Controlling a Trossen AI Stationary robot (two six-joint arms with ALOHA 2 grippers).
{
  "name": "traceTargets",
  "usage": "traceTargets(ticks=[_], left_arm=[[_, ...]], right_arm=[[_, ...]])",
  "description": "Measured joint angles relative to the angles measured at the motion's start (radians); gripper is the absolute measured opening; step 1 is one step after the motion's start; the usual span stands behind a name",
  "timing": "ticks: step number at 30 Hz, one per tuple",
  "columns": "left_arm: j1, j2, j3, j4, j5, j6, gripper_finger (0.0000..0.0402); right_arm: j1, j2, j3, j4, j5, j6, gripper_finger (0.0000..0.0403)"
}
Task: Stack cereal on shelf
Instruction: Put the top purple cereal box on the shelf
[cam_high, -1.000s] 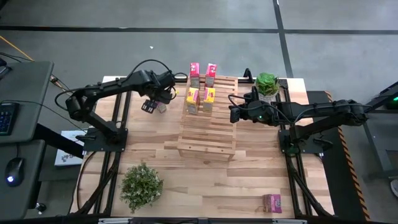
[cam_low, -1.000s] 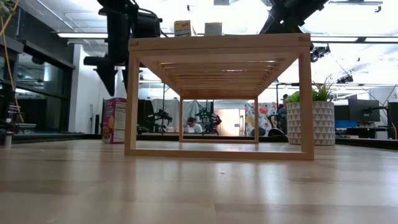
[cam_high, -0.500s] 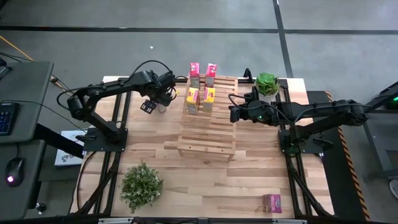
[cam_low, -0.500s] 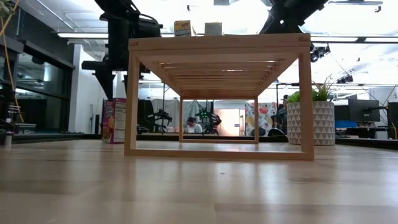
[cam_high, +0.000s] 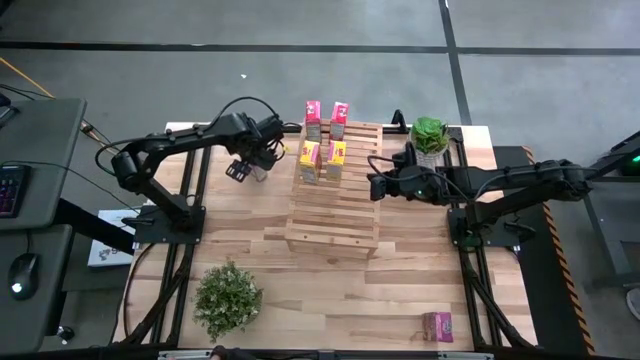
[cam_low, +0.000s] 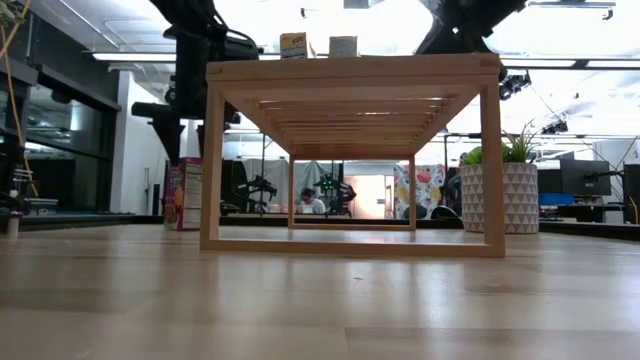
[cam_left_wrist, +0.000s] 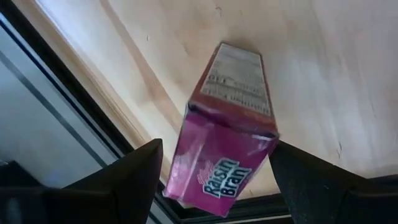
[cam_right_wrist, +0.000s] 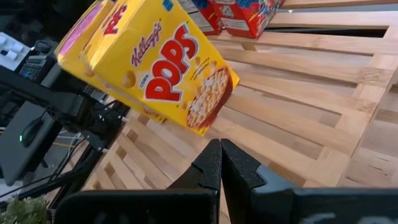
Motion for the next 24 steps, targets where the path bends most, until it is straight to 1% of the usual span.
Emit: traceTargets(ticks=[6,10,17,21,24], left_arm=[[0.005,0.008,0.000,-0.005,0.008,-0.031,0.0282],[0.005,0.021,0.000,-0.007,0.031,-0.033,0.0282],[0.003,0.088,0.000,-0.007,0.022,-0.044,0.0282],[-0.007,0.125,0.000,0.003,-0.032,-0.049,0.0282],[-0.007,0.135,0.000,0.003,-0.033,-0.053,0.0282]], right_arm=[[0.021,0.000,0.000,0.000,0.002,0.011,0.0000],[0.024,0.000,0.000,0.000,0.002,0.019,0.0000],[0.023,0.000,0.000,0.000,0.002,0.030,0.0000],[0.023,0.000,0.000,0.000,0.002,0.030,0.0000],[0.023,0.000,0.000,0.000,0.002,0.030,0.0000]])
